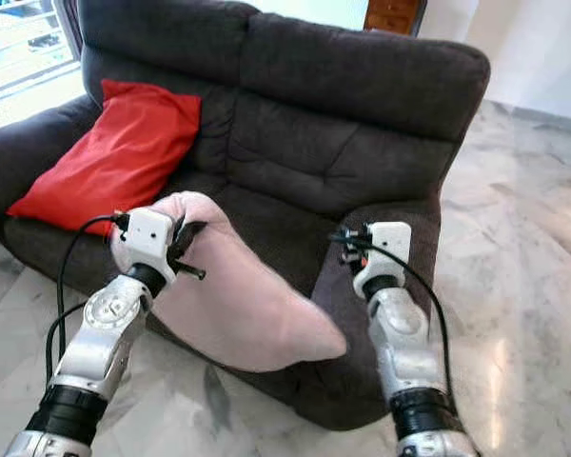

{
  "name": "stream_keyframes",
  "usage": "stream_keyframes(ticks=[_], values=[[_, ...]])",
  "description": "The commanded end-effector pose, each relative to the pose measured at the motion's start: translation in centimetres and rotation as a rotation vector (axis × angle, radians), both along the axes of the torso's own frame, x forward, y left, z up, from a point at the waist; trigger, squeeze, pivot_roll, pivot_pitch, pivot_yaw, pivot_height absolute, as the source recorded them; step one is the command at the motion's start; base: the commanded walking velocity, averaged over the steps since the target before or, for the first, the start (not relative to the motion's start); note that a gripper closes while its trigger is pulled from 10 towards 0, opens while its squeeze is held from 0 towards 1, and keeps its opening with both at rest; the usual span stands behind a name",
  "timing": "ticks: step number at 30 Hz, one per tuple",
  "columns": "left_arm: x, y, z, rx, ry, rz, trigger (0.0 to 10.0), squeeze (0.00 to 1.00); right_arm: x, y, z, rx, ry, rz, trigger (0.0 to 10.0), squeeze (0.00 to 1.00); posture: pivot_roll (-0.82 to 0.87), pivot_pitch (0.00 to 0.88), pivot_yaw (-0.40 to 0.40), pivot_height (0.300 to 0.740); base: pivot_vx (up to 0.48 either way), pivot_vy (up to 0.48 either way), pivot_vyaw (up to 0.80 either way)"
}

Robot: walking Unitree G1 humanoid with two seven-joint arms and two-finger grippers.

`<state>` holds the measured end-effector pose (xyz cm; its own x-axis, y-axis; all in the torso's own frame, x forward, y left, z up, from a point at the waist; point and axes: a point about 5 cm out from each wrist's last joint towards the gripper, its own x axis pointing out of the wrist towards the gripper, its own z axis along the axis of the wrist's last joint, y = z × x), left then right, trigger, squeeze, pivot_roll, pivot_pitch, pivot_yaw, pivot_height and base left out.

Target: Move the pillow to the sofa from floor

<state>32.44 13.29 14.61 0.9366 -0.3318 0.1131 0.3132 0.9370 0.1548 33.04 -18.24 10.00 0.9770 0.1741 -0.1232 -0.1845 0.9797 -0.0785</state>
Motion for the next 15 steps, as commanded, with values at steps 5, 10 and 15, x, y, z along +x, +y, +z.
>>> stream_keyframes(ticks=[5, 10, 15], values=[[-0.1, -1.7, 2.2, -0.031, -0.07, -0.095, 10.0, 0.0, -0.5, -1.0, -1.9, -0.145, 0.129, 0.044, 10.0, 0.0, 0.08, 0.0, -0.056, 0.74, 0.0, 0.0, 0.0], [-0.5, -2.1, 1.7, -0.02, -0.028, -0.137, 10.0, 0.0, 0.1, -1.1, -0.7, -0.165, 0.106, 0.094, 10.0, 0.0, 0.07, 0.0, -0.057, 0.74, 0.0, 0.0, 0.0], [-0.5, -2.4, 1.5, -0.02, -0.014, -0.163, 10.0, 0.0, -0.3, -1.1, -1.0, -0.333, 0.16, 0.275, 10.0, 0.0, 0.07, 0.0, -0.062, 0.74, 0.0, 0.0, 0.0]])
